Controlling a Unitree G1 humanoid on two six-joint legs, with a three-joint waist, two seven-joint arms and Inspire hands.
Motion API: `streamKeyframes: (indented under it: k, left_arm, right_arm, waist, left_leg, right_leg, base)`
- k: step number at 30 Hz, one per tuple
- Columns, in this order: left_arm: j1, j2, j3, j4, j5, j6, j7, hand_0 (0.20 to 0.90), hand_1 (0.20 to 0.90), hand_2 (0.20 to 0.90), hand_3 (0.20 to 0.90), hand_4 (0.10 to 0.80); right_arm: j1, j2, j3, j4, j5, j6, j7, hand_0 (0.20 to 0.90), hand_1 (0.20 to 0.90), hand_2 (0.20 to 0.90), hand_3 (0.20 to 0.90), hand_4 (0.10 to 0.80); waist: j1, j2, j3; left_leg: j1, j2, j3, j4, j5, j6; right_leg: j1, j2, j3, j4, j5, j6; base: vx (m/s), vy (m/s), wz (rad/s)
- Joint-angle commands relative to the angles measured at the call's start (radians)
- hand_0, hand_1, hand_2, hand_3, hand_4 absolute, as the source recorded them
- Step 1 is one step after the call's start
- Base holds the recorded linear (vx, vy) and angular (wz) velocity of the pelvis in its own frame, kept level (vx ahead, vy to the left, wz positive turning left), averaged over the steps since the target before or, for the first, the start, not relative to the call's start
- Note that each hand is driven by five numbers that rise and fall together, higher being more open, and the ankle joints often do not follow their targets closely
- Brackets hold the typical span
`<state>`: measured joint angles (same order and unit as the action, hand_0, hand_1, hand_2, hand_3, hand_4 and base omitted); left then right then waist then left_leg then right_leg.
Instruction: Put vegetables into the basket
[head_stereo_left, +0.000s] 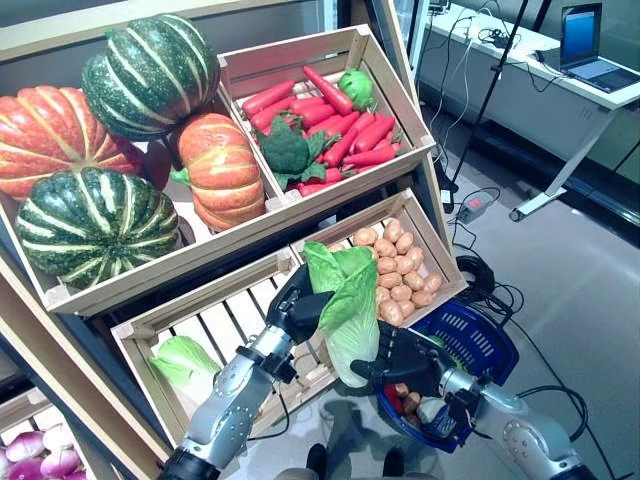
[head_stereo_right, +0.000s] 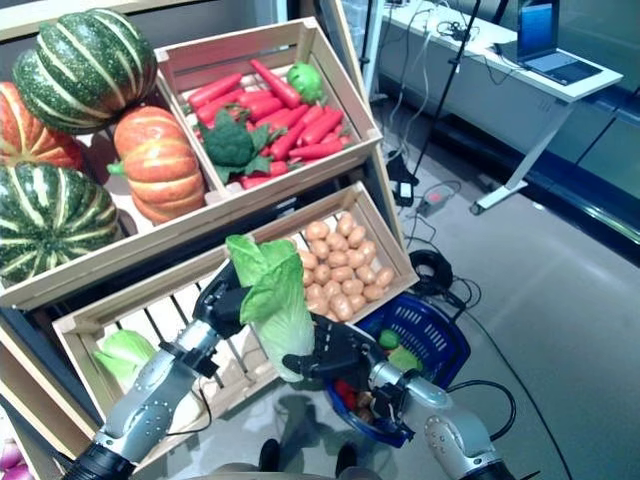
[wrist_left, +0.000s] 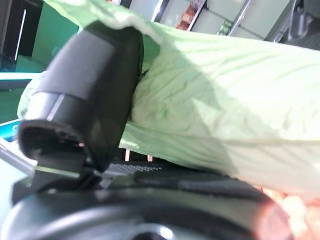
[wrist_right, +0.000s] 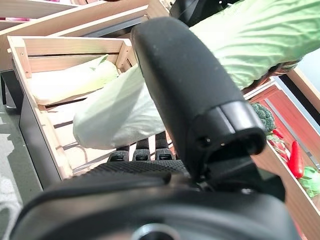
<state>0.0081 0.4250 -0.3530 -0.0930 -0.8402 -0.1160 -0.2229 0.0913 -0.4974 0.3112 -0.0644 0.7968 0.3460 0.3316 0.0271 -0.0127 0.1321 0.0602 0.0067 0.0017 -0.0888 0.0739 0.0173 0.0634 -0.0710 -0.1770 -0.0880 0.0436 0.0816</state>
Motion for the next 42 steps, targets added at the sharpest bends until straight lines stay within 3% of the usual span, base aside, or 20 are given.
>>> streamKeyframes:
  k: [1,10,11,12,13,14,31,32,33,34,35,42]
  left_arm:
    - [-0.094,-0.037,-0.022,-0.133,-0.109,-0.081,-0.093,0.3,0.3,0.3,0.3,0.4]
    - [-0.093,-0.061,-0.083,-0.152,-0.257,-0.002,-0.157,0.3,0.3,0.3,0.3,0.4]
    - [-0.093,-0.063,-0.093,-0.154,-0.251,-0.004,-0.165,0.3,0.3,0.3,0.3,0.4]
    - [-0.092,-0.064,-0.096,-0.156,-0.249,-0.004,-0.17,0.3,0.3,0.3,0.3,0.4]
    - [-0.088,-0.061,-0.104,-0.161,-0.245,-0.007,-0.181,0.3,0.3,0.3,0.3,0.4]
    - [-0.087,-0.061,-0.106,-0.162,-0.243,-0.009,-0.186,0.3,0.3,0.3,0.3,0.4]
    - [-0.075,-0.008,-0.123,-0.182,-0.205,0.059,-0.238,0.3,0.3,0.3,0.3,0.4]
    - [-0.075,-0.003,-0.123,-0.182,-0.198,0.062,-0.238,0.396,0.396,0.396,0.396,0.464]
    - [-0.073,0.005,-0.123,-0.183,-0.193,0.065,-0.243,0.554,0.554,0.554,0.554,0.569]
    - [-0.071,0.011,-0.123,-0.183,-0.187,0.068,-0.249,0.829,0.829,0.829,0.829,0.753]
    - [-0.069,0.019,-0.12,-0.184,-0.185,0.07,-0.25,0.9,0.9,0.9,0.9,0.8]
    - [-0.054,0.06,-0.083,-0.184,-0.158,0.074,-0.207,0.9,0.9,0.9,0.9,0.8]
  right_arm:
    - [-0.052,0.034,0.062,-0.041,0.111,-0.023,0.013,0.9,0.9,0.9,0.9,0.8]
    - [-0.074,0.049,0.114,-0.025,0.123,0.025,0.018,0.9,0.9,0.9,0.9,0.8]
    - [-0.077,0.05,0.125,-0.027,0.112,0.042,0.024,0.853,0.853,0.853,0.853,0.769]
    - [-0.077,0.049,0.129,-0.028,0.108,0.048,0.027,0.669,0.669,0.669,0.669,0.646]
    - [-0.076,0.043,0.136,-0.035,0.107,0.07,0.029,0.324,0.324,0.324,0.324,0.416]
    - [-0.076,0.042,0.139,-0.034,0.105,0.076,0.032,0.3,0.3,0.3,0.3,0.4]
    - [-0.055,0.004,0.136,-0.023,0.116,0.079,0.021,0.3,0.3,0.3,0.3,0.4]
    - [-0.054,0.001,0.132,-0.024,0.116,0.078,0.02,0.3,0.3,0.3,0.3,0.4]
    - [-0.051,-0.003,0.129,-0.027,0.121,0.076,0.014,0.3,0.3,0.3,0.3,0.4]
    - [-0.049,-0.006,0.126,-0.03,0.126,0.073,0.006,0.3,0.3,0.3,0.3,0.4]
    - [-0.048,-0.011,0.12,-0.03,0.134,0.067,-0.002,0.3,0.3,0.3,0.3,0.4]
    - [-0.027,-0.029,0.073,-0.031,0.154,0.032,-0.04,0.3,0.3,0.3,0.3,0.4]
  waist:
    - [0.012,-0.03,-0.096]
    - [0.009,-0.028,-0.106]
    - [0.009,-0.029,-0.109]
    - [0.009,-0.029,-0.11]
    - [0.008,-0.029,-0.111]
    - [0.008,-0.029,-0.112]
    - [0.001,-0.024,-0.125]
    - [0.001,-0.023,-0.126]
    - [0.001,-0.023,-0.126]
    - [0.0,-0.022,-0.127]
    - [0.0,-0.021,-0.127]
    - [-0.002,-0.018,-0.128]
  left_leg:
    - [0.001,0.002,0.001,0.002,-0.054,-0.02]
    - [0.003,0.003,0.003,0.002,-0.055,-0.017]
    - [0.002,0.003,0.003,0.002,-0.054,-0.017]
    - [0.001,0.004,0.003,0.002,-0.054,-0.017]
    - [0.001,0.004,0.004,0.002,-0.054,-0.017]
    - [0.001,0.004,0.004,0.002,-0.054,-0.017]
    - [-0.011,0.005,0.006,0.002,-0.046,-0.016]
    - [-0.012,0.006,0.006,0.002,-0.046,-0.016]
    - [-0.013,0.006,0.007,0.002,-0.045,-0.016]
    - [-0.014,0.006,0.008,0.002,-0.044,-0.017]
    - [-0.015,0.006,0.01,0.002,-0.044,-0.016]
    - [-0.018,0.008,0.011,0.002,-0.041,-0.019]
  right_leg:
    - [0.021,-0.066,-0.002,0.002,0.041,0.028]
    - [0.023,-0.064,0.008,0.001,0.042,0.028]
    - [0.021,-0.064,0.01,0.001,0.042,0.028]
    - [0.02,-0.064,0.01,0.001,0.042,0.028]
    - [0.019,-0.064,0.013,0.001,0.043,0.028]
    - [0.019,-0.064,0.013,0.001,0.043,0.028]
    - [0.009,-0.061,0.022,0.001,0.047,0.033]
    - [0.008,-0.061,0.022,0.001,0.047,0.034]
    - [0.008,-0.062,0.021,0.001,0.048,0.034]
    - [0.007,-0.062,0.021,0.001,0.047,0.035]
    - [0.005,-0.062,0.02,0.001,0.047,0.035]
    - [0.003,-0.062,0.019,0.001,0.049,0.038]
  base:
    - [0.0,0.0,0.0]
    - [0.0,0.0,0.0]
    - [0.0,0.0,0.0]
    - [0.0,0.0,0.0]
    - [0.0,0.0,0.0]
    - [0.0,0.0,0.0]
    - [0.0,0.0,0.0]
    - [0.0,0.0,0.0]
    - [0.0,0.0,0.0]
    - [0.0,0.0,0.0]
    - [0.0,0.0,0.0]
    - [0.0,0.0,0.0]
